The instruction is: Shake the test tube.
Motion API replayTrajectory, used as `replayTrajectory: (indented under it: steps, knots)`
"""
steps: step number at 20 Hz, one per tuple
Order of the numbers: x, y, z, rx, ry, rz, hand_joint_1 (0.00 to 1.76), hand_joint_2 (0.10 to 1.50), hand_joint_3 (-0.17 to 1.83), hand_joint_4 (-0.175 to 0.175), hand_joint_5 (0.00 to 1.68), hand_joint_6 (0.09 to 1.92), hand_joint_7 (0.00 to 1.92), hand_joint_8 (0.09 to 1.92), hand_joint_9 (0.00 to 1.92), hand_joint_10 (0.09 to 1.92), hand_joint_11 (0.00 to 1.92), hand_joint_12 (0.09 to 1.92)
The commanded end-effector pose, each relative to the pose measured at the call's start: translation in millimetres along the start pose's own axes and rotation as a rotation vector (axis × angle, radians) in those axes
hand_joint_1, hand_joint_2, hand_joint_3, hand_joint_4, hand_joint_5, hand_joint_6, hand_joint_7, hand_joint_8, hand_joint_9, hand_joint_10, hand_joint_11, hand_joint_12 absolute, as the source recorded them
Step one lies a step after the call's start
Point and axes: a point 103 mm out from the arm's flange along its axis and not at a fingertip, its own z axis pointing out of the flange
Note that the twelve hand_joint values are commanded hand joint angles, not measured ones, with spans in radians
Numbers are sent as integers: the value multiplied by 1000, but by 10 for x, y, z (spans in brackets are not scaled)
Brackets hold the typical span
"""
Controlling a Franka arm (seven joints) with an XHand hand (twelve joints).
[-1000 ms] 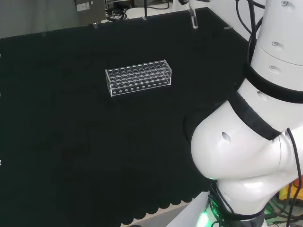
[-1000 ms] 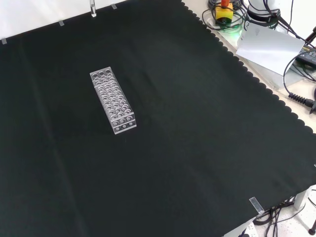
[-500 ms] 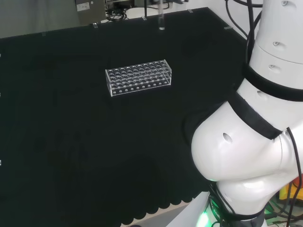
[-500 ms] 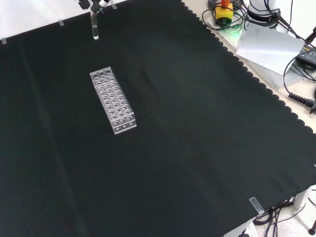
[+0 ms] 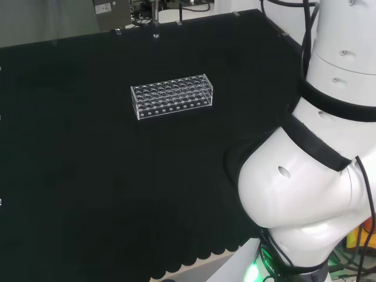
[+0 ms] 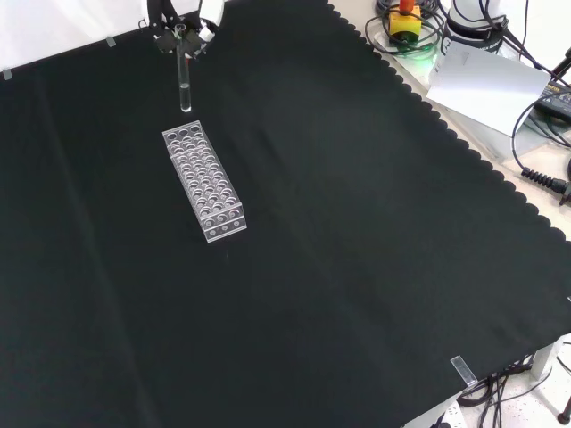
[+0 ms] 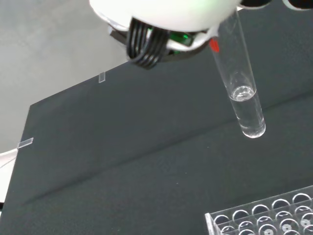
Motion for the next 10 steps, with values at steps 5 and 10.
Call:
replayTrajectory:
  steps: [5,10]
  knots:
    - [-425,15,-63,-7,-69,87,1227,669,602,-175,1333,527,1744,446,1622,516,1228,832]
    - [-1037,18,-167,-18,-154,244,1227,669,603,-175,1333,528,1744,446,1622,517,1228,832]
